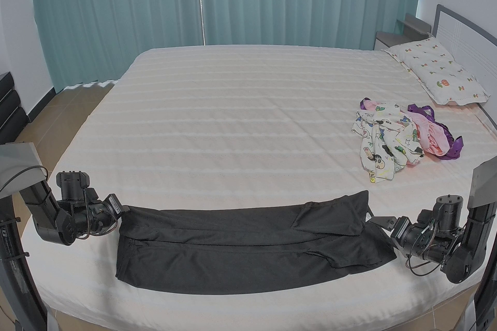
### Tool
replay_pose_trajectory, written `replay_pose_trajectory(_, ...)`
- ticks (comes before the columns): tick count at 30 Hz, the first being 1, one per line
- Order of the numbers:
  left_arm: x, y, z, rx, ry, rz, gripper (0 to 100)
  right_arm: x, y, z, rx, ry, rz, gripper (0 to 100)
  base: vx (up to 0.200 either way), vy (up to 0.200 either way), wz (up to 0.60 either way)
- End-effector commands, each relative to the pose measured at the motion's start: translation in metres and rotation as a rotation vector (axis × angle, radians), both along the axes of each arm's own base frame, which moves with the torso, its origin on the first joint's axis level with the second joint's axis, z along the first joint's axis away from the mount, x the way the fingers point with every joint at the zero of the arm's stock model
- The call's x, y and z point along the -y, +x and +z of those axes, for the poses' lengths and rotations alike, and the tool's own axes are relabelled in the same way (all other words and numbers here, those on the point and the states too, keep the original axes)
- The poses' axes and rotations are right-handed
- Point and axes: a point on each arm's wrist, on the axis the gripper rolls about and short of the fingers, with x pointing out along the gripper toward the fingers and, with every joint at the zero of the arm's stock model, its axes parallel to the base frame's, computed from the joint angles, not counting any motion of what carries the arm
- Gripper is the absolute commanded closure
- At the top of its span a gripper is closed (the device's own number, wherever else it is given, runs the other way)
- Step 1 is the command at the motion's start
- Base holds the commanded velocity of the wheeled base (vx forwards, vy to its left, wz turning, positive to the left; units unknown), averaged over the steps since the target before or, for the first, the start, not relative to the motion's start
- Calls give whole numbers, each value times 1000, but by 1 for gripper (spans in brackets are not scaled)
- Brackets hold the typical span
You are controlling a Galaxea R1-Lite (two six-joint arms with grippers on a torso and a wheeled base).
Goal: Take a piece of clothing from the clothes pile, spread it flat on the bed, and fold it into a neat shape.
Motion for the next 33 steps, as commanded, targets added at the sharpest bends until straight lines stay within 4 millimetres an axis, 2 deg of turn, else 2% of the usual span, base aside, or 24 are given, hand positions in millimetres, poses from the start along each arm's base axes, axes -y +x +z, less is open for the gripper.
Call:
replay_pose_trajectory(1,-3,2,-3,-4,-3,8,100,0,0,-1,-7,1,-1,0,0,0,0)
replay_pose_trajectory(17,-7,6,-6,-5,-8,22,100,-1,0,-4,-20,2,3,0,0,0,0)
replay_pose_trajectory(18,-7,5,-6,-7,-8,22,0,-1,0,-4,-20,2,4,0,0,0,0)
replay_pose_trajectory(22,-7,5,-7,-9,-13,24,0,-1,0,-4,-23,11,0,0,0,0,0)
replay_pose_trajectory(27,-13,4,-5,-23,-96,72,0,-11,1,-3,-31,74,1,0,0,0,0)
replay_pose_trajectory(33,-18,0,-4,-45,-243,51,0,-24,0,-8,-56,95,38,0,0,0,0)
